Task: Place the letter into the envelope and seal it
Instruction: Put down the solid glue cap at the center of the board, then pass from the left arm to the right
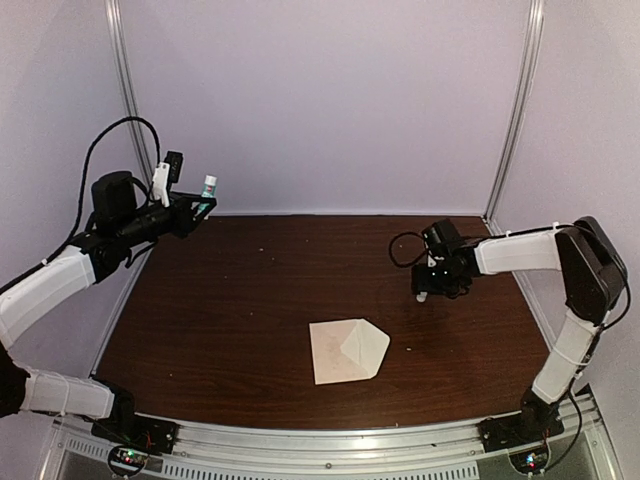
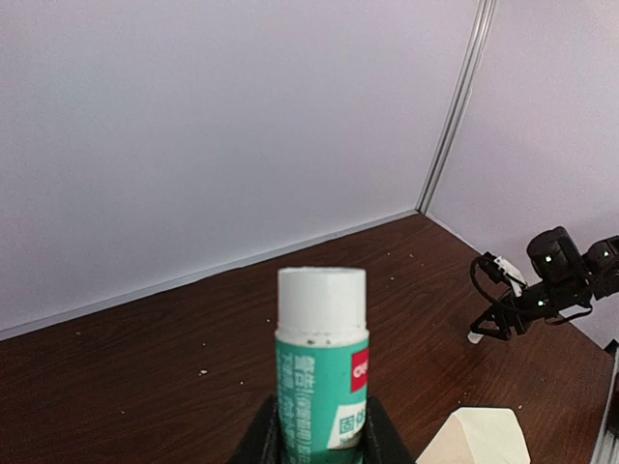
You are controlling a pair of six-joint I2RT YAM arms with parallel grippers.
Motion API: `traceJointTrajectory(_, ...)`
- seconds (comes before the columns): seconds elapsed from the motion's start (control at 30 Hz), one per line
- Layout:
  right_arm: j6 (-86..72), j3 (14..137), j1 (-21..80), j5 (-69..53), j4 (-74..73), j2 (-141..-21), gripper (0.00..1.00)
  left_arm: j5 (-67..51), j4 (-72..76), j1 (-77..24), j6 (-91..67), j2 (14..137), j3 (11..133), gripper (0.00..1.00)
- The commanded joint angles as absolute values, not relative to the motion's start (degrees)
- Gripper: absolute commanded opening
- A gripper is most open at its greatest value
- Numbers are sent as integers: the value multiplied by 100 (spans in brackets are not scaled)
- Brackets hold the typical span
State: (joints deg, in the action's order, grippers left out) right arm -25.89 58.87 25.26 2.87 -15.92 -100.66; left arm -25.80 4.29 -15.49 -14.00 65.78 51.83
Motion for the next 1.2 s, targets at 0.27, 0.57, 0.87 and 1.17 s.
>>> traceJointTrajectory(0.27,-2384,6354,2685,-2264,-652,-8082,73,-2154,2455,-2603,-3912,6302,5090,9)
traceJointTrajectory(0.57,-3527,6340,3598,-3683,1466,-7650,73,-2142,3925,-3730,-4671,6792,4932,9)
traceJointTrajectory(0.87,-3965,6741,4250,-4069,2376,-7955,71,-2929,4397,-4569,-4552,7621,5246,10)
traceJointTrajectory(1.17,-4029,7181,4680,-4779,2620,-8539,57,-3277,4717,-4889,-4617,7992,5420,10)
